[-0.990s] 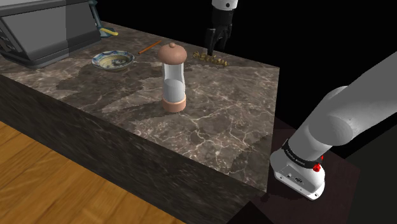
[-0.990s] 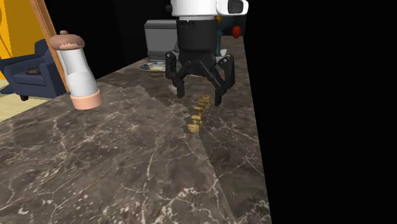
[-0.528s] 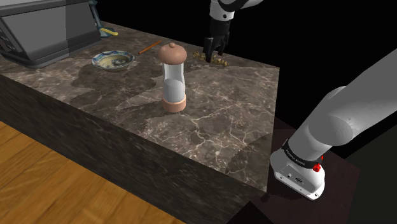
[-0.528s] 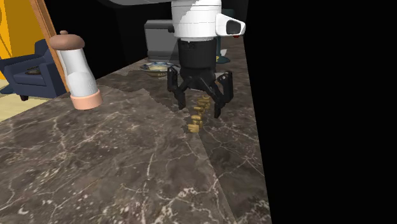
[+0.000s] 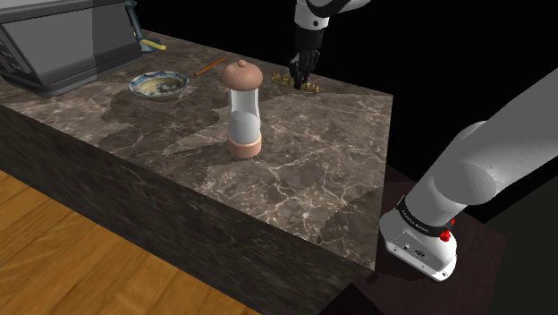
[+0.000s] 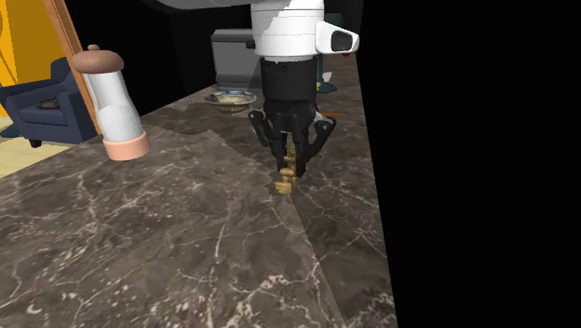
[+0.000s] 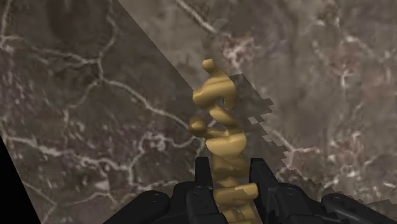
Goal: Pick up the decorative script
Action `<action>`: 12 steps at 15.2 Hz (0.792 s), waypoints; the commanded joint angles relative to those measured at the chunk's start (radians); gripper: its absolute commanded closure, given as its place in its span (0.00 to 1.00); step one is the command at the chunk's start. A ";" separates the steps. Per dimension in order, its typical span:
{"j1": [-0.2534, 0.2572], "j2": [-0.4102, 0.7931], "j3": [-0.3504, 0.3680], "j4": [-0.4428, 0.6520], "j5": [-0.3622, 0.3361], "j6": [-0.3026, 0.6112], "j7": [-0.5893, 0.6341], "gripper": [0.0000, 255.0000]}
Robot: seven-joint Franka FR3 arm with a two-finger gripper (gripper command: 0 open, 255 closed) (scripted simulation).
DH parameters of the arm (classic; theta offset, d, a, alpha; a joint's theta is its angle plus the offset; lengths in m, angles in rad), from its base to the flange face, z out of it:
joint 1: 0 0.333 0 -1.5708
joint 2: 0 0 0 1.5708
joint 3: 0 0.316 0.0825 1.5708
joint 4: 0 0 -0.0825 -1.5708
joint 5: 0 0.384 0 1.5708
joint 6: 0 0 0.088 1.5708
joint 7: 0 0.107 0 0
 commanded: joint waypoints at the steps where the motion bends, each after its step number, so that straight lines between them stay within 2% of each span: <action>1: 0.000 0.000 0.000 0.000 0.000 0.000 0.000 1.00; 12: 0.000 -0.024 -0.001 0.109 0.001 -0.133 -0.002 1.00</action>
